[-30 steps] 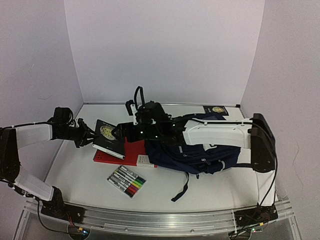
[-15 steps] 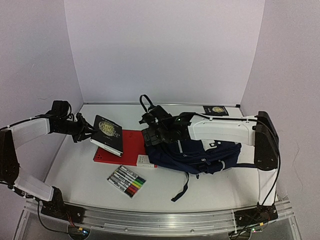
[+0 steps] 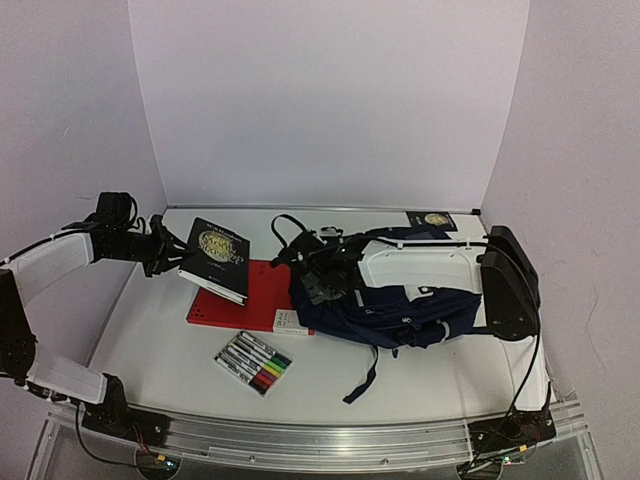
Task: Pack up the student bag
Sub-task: Pick up the book from the center of the board.
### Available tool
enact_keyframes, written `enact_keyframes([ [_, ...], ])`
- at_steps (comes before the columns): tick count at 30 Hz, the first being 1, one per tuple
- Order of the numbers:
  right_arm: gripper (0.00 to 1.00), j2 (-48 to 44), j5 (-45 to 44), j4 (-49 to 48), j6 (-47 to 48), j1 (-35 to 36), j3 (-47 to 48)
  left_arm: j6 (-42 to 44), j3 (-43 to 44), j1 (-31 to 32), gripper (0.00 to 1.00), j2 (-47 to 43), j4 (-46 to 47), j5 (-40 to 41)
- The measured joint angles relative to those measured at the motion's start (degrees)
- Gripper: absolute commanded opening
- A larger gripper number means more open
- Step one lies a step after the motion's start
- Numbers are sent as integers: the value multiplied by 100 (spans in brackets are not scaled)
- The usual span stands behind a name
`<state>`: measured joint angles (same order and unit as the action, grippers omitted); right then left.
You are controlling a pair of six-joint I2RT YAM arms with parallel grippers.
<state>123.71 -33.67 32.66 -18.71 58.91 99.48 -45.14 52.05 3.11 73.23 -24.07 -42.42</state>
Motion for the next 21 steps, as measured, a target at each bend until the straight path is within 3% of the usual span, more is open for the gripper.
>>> enact_keyframes([
  [2,0,-55,11,61,-118,-68,7,-51,1,52,0,3,51,-59],
  [11,0,-1188,352,332,-547,-541,7,-539,375,1192,0,527,864,-207],
  [21,0,-1920,401,280,-1115,-573,-194,-1328,699,1846,0,1045,2311,-344],
])
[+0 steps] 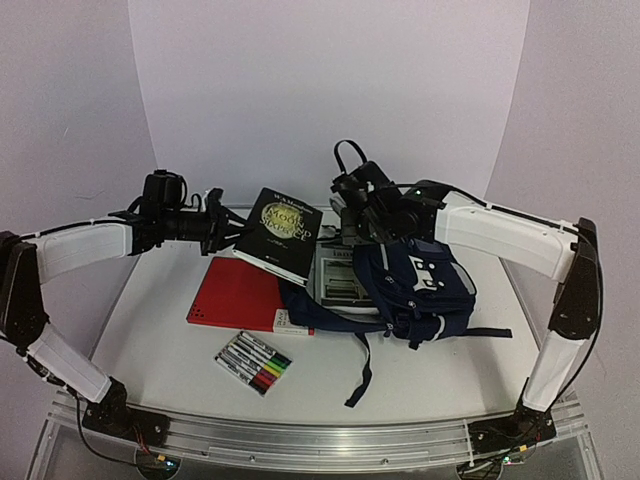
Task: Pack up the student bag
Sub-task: Pick up the book from the center of the board, then place the book in the student bag.
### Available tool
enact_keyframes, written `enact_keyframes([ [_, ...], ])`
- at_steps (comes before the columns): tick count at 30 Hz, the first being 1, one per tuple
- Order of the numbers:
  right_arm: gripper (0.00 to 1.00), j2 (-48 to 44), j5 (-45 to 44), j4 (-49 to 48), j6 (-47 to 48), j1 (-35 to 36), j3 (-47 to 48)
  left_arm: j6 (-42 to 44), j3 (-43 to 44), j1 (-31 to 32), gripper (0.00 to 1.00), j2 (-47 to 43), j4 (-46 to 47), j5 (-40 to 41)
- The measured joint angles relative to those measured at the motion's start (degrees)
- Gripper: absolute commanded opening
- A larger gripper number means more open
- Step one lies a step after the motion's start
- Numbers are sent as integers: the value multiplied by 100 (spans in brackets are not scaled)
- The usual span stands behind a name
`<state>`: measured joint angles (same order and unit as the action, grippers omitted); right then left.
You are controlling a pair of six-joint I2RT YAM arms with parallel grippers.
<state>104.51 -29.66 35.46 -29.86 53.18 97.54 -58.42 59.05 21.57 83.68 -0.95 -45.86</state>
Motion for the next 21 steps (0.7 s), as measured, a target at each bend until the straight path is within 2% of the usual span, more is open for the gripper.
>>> enact_keyframes([
  [4,0,-195,128,-299,-141,5,-299,-336,7,376,0,581,601,4],
  [10,0,-376,346,-546,-243,5,-496,-633,195,874,0,1426,753,118],
  [21,0,-465,663,-947,-362,5,-764,-917,711,1345,0,2083,1429,301],
])
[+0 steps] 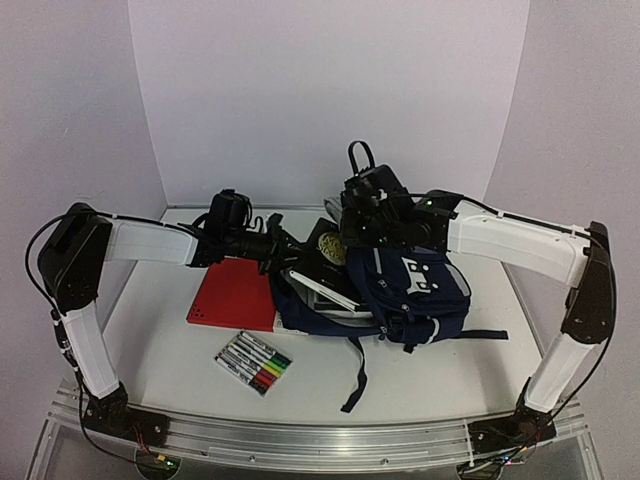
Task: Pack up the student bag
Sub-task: Place the book in the student bag.
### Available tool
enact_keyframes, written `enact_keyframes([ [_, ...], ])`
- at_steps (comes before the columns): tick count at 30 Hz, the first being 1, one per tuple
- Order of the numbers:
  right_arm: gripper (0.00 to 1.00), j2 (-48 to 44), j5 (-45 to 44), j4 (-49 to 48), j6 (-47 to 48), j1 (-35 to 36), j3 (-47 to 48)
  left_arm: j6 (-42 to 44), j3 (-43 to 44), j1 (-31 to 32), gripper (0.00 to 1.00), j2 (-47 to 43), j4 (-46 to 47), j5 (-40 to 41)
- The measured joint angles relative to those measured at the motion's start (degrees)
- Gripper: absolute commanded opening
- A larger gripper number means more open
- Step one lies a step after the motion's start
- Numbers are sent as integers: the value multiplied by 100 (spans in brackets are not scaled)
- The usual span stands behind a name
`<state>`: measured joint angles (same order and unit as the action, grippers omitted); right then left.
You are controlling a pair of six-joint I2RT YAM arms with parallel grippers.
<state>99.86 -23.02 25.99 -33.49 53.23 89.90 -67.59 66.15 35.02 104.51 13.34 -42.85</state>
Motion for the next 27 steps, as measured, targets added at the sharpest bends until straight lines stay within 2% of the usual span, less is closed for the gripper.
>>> enact_keyframes([
  [14,0,-60,250,-297,-66,-7,-151,27,1246,274,0,1663,724,-570],
  [24,0,-101,282,-406,-103,-7,-242,116,2025,606,0,2388,865,-425],
  [27,0,-111,288,-462,-108,-4,-288,362,2363,711,11,2536,518,-291],
])
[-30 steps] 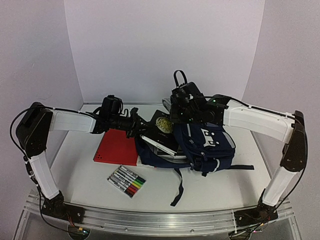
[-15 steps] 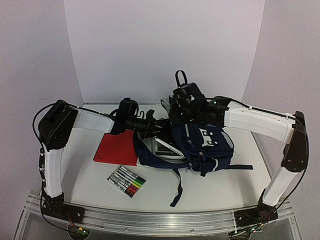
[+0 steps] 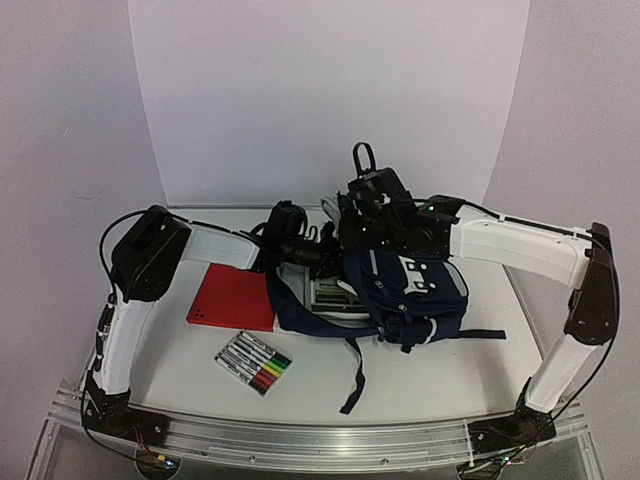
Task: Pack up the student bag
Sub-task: Place the book in the student bag.
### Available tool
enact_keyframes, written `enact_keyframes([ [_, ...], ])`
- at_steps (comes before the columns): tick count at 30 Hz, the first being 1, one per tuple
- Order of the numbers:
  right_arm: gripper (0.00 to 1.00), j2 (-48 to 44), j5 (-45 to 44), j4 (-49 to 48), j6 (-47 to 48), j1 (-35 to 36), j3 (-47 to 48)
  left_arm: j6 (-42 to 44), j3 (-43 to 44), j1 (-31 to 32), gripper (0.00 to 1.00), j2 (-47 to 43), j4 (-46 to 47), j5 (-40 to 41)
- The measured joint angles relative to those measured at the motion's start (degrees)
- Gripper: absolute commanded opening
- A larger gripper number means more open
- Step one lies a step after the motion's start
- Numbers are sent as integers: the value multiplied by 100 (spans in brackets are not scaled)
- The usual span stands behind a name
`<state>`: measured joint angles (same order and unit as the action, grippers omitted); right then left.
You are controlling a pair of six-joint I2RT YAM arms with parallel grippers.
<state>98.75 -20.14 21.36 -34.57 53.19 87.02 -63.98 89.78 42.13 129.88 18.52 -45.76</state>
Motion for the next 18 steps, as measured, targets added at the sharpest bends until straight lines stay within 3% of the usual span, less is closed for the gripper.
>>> enact_keyframes([
  [10,0,-189,-11,-76,4,0,-180,1743,365,107,60,-209,-2114,1016],
  [14,0,-216,-12,-79,5,0,-195,2453,373,106,67,-656,-2945,1405],
  [18,0,-246,-46,-78,5,0,-198,2892,375,92,66,-1132,-3637,1640],
])
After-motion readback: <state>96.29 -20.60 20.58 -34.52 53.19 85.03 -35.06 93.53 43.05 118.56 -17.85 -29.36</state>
